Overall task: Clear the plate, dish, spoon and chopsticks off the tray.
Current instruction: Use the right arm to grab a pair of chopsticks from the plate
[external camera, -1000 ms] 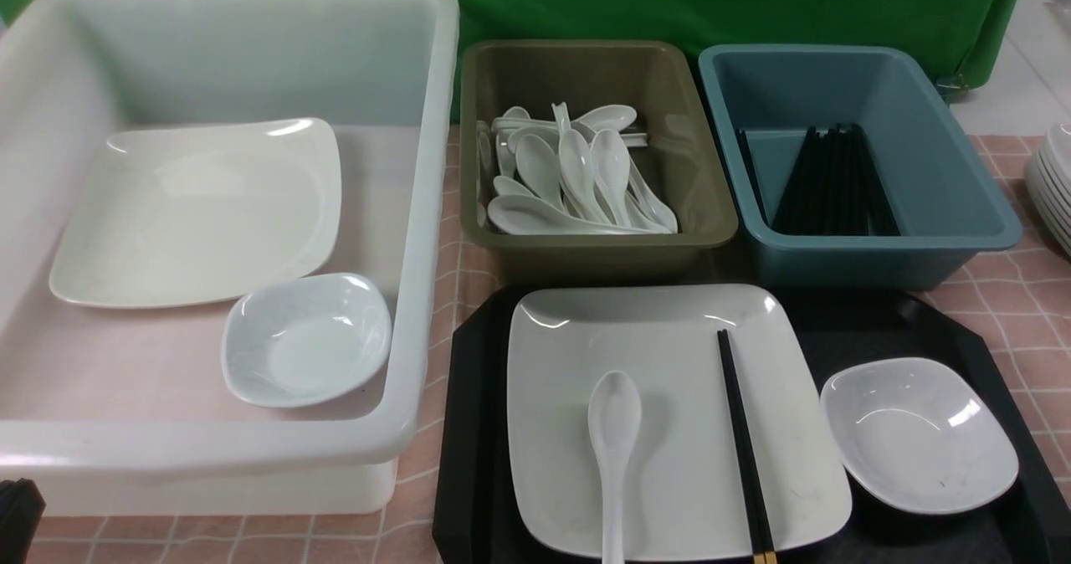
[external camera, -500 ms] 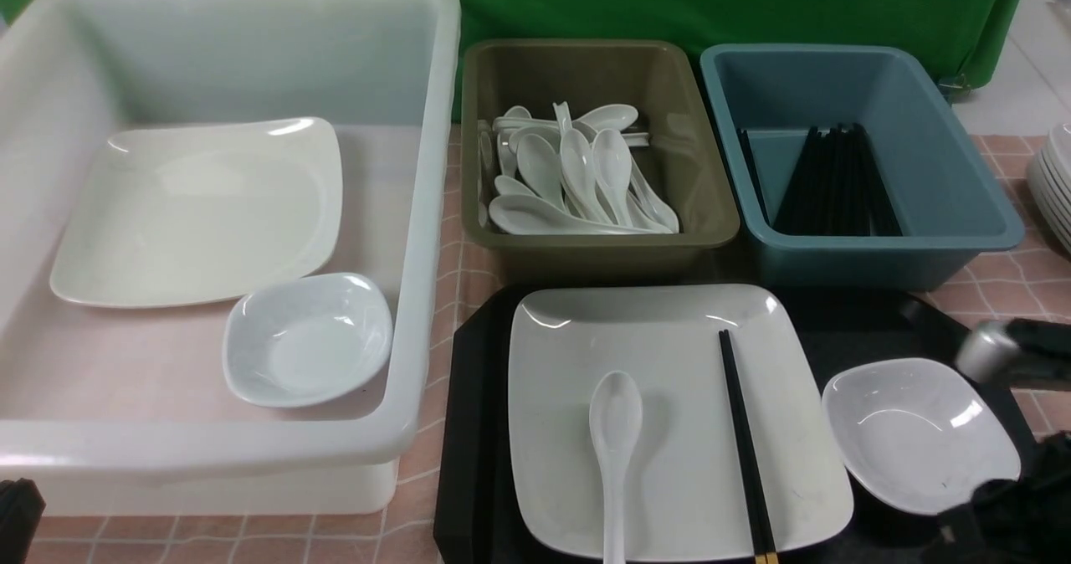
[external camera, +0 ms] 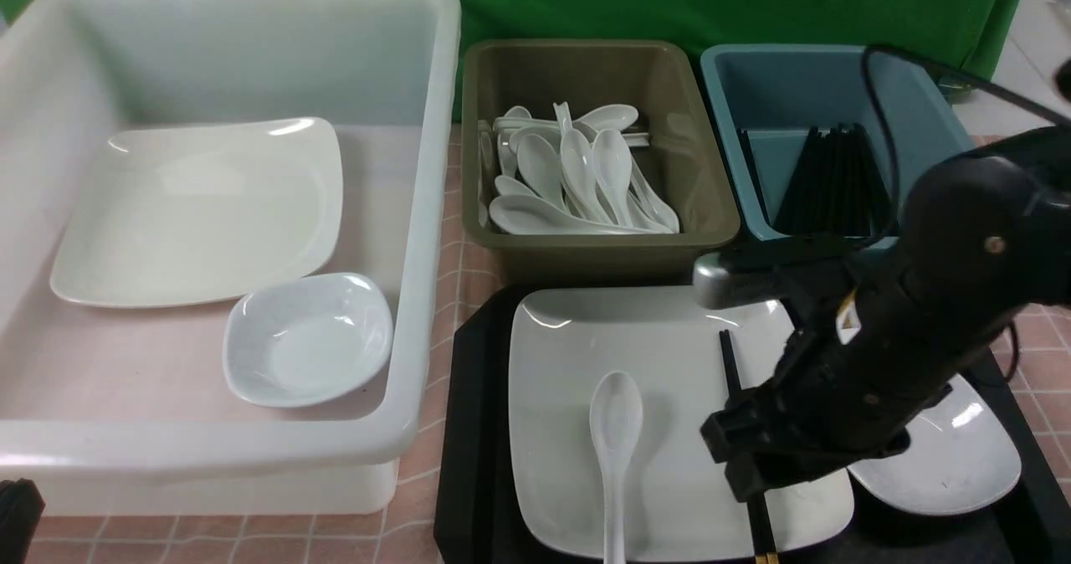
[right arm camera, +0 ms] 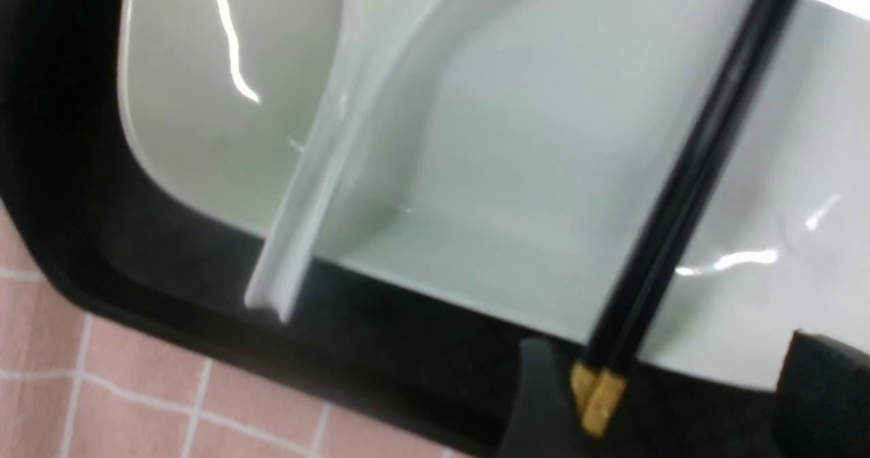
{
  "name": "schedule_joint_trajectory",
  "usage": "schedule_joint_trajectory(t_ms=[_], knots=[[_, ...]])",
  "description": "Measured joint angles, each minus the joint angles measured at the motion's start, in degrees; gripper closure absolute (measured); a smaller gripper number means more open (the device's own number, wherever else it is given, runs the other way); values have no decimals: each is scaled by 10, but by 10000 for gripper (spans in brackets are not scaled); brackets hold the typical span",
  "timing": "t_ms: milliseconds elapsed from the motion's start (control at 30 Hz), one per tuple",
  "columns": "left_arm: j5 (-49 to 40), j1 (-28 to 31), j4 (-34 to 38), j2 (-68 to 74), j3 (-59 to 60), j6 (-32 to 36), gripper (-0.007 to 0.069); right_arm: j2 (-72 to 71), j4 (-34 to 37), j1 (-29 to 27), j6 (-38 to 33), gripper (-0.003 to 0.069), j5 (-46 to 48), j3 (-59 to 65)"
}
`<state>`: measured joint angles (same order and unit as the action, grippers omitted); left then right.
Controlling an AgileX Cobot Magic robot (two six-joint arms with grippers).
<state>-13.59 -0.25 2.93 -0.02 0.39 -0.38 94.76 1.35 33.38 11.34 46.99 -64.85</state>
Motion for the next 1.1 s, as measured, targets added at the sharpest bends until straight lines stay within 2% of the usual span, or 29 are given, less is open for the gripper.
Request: schedule_joint_trajectory(t_ms=[400,533,600,633,667,700,767,900,1033,1100], knots=[[0,0,0,0,0,0,620,98,-41,0,34,150,-32,-4],[0,0,0,0,0,0,620,102,-42,0,34,182,-41,-4],[0,0,0,0,0,0,620,102,-43,0,35,302,-44,-4],[0,0,0,0,0,0,620,102,-43,0,35,312,-44,-4],[0,0,0,0,0,0,620,102,-43,0,35,397,-44,-4],[0,0,0,0,0,0,620,102,-43,0,37,442,-44,-4],[0,0,0,0,0,0,620,102,-43,0,45,482,-45,-4],[0,0,0,0,0,0,620,102,-43,0,48,463,-45,-4],[0,0,0,0,0,0,620,102,-43,0,49,357,-45,-4],[0,0,0,0,0,0,620,102,-43,0,49,328,-46,-4]])
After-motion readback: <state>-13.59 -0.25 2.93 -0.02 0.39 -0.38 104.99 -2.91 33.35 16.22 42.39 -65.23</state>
